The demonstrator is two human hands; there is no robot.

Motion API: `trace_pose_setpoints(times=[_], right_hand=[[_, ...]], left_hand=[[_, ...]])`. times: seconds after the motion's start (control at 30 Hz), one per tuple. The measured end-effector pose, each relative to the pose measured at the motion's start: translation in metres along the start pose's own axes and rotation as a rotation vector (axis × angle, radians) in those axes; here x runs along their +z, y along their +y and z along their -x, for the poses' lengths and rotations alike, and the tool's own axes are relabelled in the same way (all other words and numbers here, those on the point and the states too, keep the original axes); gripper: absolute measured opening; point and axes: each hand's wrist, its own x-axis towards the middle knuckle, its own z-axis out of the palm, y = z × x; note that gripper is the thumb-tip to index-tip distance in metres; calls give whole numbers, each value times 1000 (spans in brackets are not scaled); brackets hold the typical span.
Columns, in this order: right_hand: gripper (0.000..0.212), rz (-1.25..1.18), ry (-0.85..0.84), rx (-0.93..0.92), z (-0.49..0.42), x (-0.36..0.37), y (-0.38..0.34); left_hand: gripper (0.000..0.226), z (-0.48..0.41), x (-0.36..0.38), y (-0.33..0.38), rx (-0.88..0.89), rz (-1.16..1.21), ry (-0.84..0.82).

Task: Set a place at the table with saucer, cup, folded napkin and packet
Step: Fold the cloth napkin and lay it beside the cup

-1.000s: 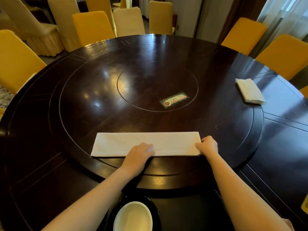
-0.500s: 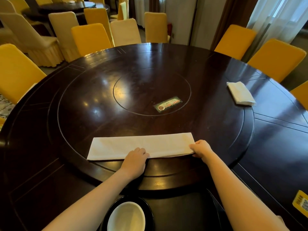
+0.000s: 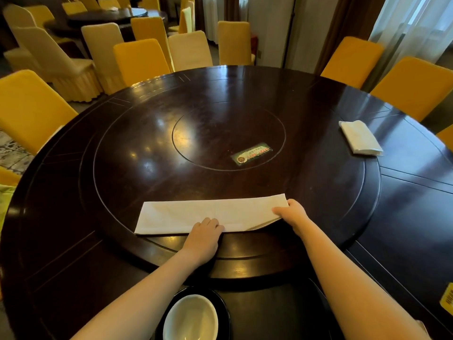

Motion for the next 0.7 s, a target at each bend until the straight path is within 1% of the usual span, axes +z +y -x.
trace_pose_setpoints(times=[0.1, 0.13, 0.2, 0.23, 0.3, 0.37, 0.43, 0.5, 0.57, 0.63, 0.67, 0.7], right_hand=[[28, -245, -41, 32, 4, 0, -4], [29, -245, -12, 13, 5, 0, -6], [30, -198, 100, -74, 10, 1, -13], [30, -194, 145, -126, 15, 1, -20], [31, -226, 182, -249, 30, -1, -38], [34, -237, 184, -398, 48, -6, -60], [35, -224, 158, -541, 67, -13, -84], [35, -236, 128, -684, 90, -22, -112], [33, -245, 100, -796, 111, -34, -140], [31, -249, 58, -887, 132, -48, -168], [30, -242, 43, -925, 141, -55, -181], [29, -223, 40, -963, 150, -62, -193]], left_hand=[[35, -3, -1, -2, -13, 21, -35], [34, -5, -3, -2, -33, 38, -58], [31, -16, -12, -1, -100, 127, -104], [32, -24, -20, -1, -137, 210, -107], [38, -41, -43, -2, -162, 401, -62], [51, -56, -75, -1, -148, 628, -22], [58, -67, -109, 1, -152, 922, 17], [61, -74, -146, 3, -130, 1178, 108], [60, -78, -185, 4, -69, 1385, 201], [52, -75, -226, 2, 46, 1572, 215], [44, -71, -246, 0, 112, 1606, 214], [36, -65, -265, -1, 168, 1582, 223]])
